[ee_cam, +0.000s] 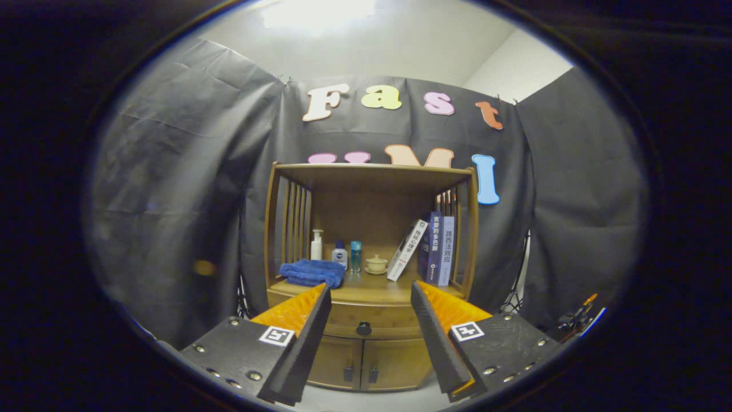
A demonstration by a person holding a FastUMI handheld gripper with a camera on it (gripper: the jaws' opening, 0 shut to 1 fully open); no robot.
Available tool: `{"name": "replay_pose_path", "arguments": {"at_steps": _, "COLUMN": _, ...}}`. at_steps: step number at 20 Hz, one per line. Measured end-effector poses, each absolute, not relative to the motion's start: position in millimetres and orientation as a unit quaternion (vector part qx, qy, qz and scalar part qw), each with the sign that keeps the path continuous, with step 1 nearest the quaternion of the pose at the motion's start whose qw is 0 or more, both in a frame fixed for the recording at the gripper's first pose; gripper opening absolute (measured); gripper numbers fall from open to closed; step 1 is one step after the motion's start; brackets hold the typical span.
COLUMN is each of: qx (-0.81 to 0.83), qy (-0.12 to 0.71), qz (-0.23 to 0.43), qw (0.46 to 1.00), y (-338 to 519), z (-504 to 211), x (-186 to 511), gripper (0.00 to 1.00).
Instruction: Pull open the drawer, take out the items inside it, and place them on the countertop above the cabinet.
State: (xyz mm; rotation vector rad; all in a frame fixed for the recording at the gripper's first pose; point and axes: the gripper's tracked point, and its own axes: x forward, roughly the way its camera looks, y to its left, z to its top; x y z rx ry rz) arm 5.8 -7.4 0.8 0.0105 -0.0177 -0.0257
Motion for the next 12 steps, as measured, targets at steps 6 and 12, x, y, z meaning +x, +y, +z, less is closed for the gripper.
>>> {"name": "replay_pose_path", "arguments": {"at_steps": 6, "qx": 0.012, "qy": -0.011, "qz": -0.017, "qw": 1.000, "y": -7.0, "z": -5.4, "x": 22.8, "gripper": 0.85}}
{"name": "replay_pose_path", "arguments": {"at_steps": 12, "qx": 0.028, "qy": 0.008, "qz": -0.031, "qw": 0.999, "y": -9.7, "z": -41.0, "x": 72.8, "gripper": 0.85}}
